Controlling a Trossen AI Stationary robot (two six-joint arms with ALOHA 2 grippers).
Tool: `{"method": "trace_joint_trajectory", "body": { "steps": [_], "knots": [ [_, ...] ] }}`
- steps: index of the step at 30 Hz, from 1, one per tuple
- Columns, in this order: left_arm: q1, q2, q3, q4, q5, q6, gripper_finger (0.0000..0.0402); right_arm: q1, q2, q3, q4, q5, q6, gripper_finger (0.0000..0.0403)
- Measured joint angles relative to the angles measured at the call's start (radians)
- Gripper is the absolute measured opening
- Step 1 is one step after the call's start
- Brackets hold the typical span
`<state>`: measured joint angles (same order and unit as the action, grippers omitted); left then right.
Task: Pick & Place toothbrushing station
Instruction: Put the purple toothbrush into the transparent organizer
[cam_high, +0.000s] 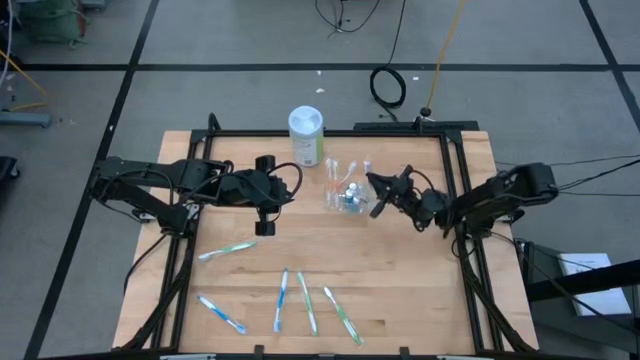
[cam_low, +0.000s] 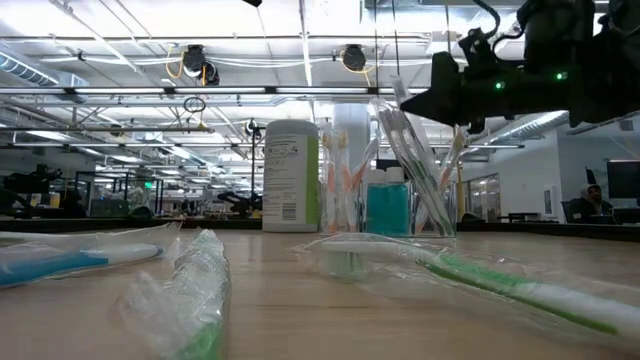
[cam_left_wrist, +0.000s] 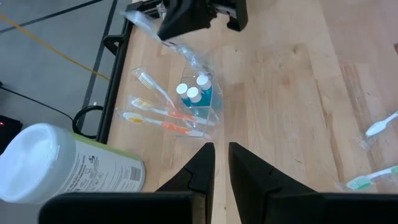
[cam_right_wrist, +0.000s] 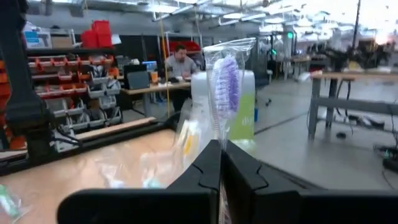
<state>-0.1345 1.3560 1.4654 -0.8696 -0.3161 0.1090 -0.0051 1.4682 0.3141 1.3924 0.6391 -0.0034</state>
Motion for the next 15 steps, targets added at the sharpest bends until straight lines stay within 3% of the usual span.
{"method": "trace_joint_trajectory", "body": {
  "steps": [6,10,15],
  "knots": [
    [0.0,0.0,0.0,0.0,0.0,-0.001,0.0051,0.076,0.019,-0.005,-0.096,0.157,0.069,0.0],
    [0.0,0.0,0.0,-0.001,0.0,-0.014,0.0051,0.159,0.018,-0.006,-0.111,0.335,0.026,0.0],
    [0.0,0.0,0.0,-0.001,0.0,-0.013,0.0051,0.224,0.021,-0.006,-0.182,0.436,0.076,0.0]
  ]
}}
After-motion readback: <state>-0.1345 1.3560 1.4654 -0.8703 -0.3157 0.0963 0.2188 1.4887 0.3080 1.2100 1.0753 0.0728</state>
